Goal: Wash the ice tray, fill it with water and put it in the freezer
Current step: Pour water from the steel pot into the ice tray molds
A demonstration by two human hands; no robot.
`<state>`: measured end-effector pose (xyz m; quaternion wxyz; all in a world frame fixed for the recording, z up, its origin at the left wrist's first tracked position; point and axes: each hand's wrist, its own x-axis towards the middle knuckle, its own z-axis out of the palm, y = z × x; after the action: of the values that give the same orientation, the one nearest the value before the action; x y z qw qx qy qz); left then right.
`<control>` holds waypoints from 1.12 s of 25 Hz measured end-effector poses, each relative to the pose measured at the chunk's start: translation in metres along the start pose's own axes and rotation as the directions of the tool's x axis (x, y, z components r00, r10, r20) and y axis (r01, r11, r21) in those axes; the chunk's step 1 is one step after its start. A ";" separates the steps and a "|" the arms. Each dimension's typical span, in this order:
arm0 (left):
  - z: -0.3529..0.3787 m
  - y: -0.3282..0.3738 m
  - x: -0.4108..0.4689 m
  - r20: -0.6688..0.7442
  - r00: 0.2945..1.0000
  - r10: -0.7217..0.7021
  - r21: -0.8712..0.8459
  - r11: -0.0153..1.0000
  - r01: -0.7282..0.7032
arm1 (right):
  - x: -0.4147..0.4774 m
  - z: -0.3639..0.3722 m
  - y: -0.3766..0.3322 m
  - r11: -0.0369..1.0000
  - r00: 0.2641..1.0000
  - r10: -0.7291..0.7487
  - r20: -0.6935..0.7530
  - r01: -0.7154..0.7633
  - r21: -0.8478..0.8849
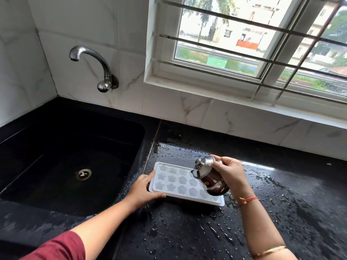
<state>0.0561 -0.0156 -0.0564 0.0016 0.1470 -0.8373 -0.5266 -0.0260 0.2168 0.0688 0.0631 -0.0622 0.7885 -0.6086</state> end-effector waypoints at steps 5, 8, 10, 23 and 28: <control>0.000 0.000 -0.001 0.000 1.000 0.006 0.001 1.000 -0.006 | -0.004 0.003 -0.004 0.997 1.000 -0.005 0.009 0.006 -0.083; 0.000 0.000 0.000 -0.015 1.000 0.013 0.023 1.000 -0.012 | -0.005 0.002 -0.005 0.994 0.999 -0.031 0.021 0.033 -0.105; 0.001 -0.001 0.002 -0.019 1.000 0.013 0.018 1.000 -0.012 | -0.004 0.002 -0.006 0.991 0.999 -0.038 0.021 0.040 -0.125; 0.001 -0.003 0.002 -0.017 1.000 0.018 0.009 1.000 -0.018 | -0.001 -0.001 -0.001 0.990 0.999 -0.034 0.026 0.037 -0.134; 0.000 -0.003 0.002 -0.011 1.000 0.027 0.026 0.999 -0.026 | -0.003 0.001 -0.003 0.998 1.000 -0.018 0.020 0.019 -0.061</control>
<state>0.0549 -0.0169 -0.0597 0.0115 0.1389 -0.8460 -0.5147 -0.0231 0.2159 0.0715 0.0630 -0.0772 0.8056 -0.5840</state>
